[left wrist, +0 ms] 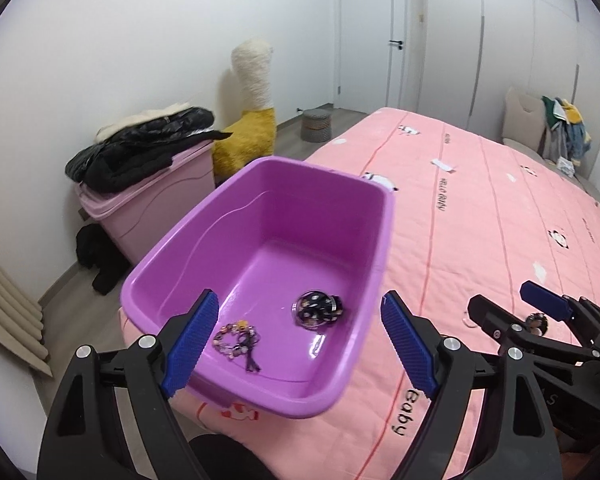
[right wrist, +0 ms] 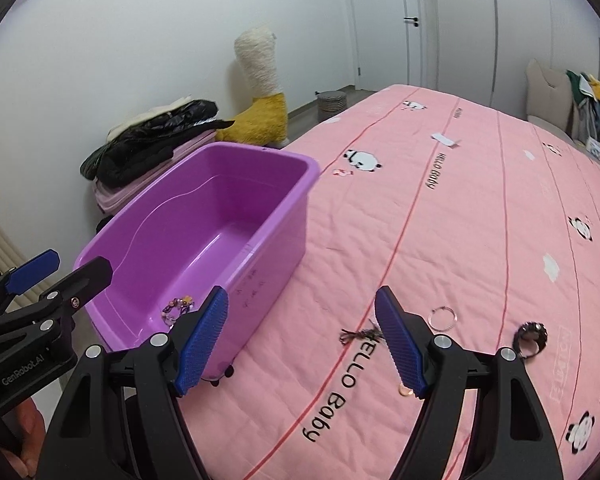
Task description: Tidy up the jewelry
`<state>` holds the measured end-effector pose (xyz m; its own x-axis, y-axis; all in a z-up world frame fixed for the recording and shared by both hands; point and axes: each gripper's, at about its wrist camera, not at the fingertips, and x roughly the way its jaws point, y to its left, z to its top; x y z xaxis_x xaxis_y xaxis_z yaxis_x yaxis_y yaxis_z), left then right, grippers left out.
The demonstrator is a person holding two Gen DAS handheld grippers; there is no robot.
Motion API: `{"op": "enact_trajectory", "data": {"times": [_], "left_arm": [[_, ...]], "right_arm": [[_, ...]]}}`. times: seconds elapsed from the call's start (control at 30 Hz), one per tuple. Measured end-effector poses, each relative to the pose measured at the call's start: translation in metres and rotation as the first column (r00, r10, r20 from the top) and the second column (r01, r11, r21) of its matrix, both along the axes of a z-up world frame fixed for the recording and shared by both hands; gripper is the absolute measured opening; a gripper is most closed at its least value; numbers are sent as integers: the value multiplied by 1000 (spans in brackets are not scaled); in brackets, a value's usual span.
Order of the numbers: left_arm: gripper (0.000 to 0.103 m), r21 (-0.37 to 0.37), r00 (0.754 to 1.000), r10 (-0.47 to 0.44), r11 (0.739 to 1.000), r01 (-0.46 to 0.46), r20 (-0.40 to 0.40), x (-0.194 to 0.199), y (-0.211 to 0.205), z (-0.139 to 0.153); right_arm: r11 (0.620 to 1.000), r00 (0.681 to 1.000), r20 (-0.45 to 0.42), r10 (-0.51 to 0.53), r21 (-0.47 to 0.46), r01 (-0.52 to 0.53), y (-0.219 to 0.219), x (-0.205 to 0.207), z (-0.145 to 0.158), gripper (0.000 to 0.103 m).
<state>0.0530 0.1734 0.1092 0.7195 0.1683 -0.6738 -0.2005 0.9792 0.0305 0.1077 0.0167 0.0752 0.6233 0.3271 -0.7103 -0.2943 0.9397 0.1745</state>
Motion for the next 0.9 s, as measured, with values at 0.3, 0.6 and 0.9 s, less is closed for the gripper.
{"op": "enact_trajectory", "data": {"times": [0.3, 0.6, 0.9], "left_arm": [[84, -10, 996, -86, 996, 86, 6, -6, -44, 3], [91, -28, 987, -160, 987, 160, -15, -13, -81, -8], [95, -23, 974, -218, 976, 217, -58, -20, -118, -27]], "right_arm": [[997, 997, -5, -78, 19, 78, -48, -23, -4, 73], [988, 987, -43, -152, 27, 153, -93, -53, -20, 73], [975, 972, -85, -218, 21, 221, -134, -88, -45, 73]]}}
